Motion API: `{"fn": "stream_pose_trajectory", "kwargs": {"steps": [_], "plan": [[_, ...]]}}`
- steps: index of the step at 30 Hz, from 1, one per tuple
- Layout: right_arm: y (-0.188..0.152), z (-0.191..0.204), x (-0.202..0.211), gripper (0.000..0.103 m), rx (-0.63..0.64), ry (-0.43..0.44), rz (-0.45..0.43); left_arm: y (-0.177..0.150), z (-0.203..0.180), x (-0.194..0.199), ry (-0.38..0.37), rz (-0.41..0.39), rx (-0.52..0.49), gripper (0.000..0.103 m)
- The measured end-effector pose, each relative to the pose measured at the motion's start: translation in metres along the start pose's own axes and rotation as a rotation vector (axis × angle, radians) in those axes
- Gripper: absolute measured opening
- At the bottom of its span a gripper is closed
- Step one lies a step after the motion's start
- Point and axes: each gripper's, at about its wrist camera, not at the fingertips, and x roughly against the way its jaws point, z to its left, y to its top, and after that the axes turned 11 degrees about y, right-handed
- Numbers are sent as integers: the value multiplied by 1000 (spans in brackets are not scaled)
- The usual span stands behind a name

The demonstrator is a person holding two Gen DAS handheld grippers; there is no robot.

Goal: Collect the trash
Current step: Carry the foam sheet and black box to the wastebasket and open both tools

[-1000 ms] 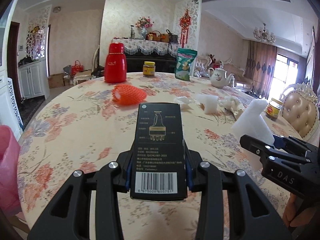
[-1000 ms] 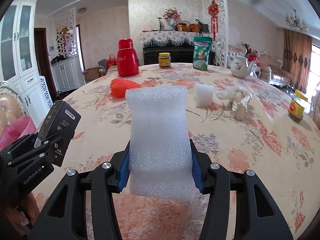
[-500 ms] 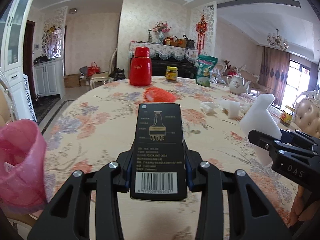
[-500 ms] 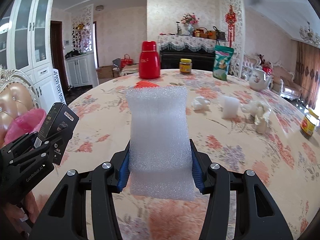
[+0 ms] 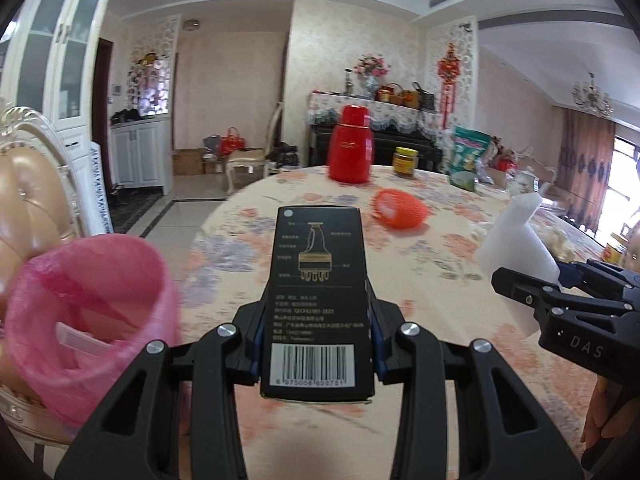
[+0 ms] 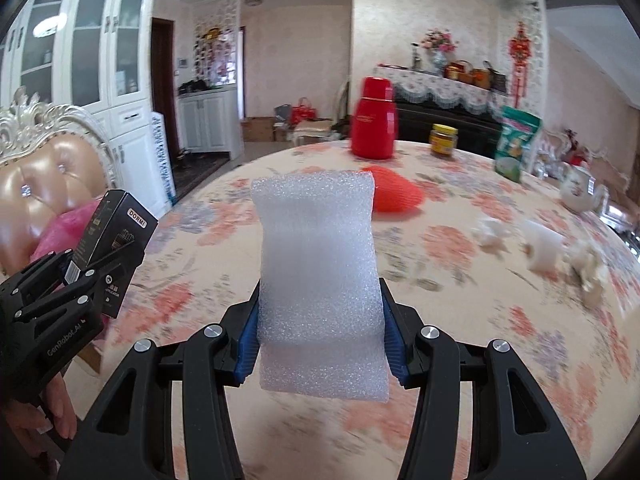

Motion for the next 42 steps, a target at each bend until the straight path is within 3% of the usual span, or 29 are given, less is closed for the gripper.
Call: {"fn": "stream_pose_trajectory", "kwargs": {"steps": [9,20,31,32,34,35,40,42], "plan": [[21,68,-45,49,87,148,19,4,82,1,144,-9,51,38],[45,168,-93,50,207,401,42,3,198,-10,348,65,151,38],[60,218,-143,51,231,505,92,-3,248,-35,409,117,211,39],[61,220,-146,52,231,512,92,-3,249,-34,422,116,208,40],[62,223,-152,62,226,516,99,-3,252,-30,444,107,214,54],[62,222,-153,62,221,516,94,-3,254,-27,452,94,222,63],[61,206,-141,63,207,501,76,0,254,-8,492,54,239,76],[60,191,-132,64,188,486,67,2,248,-5,505,41,243,90]]}}
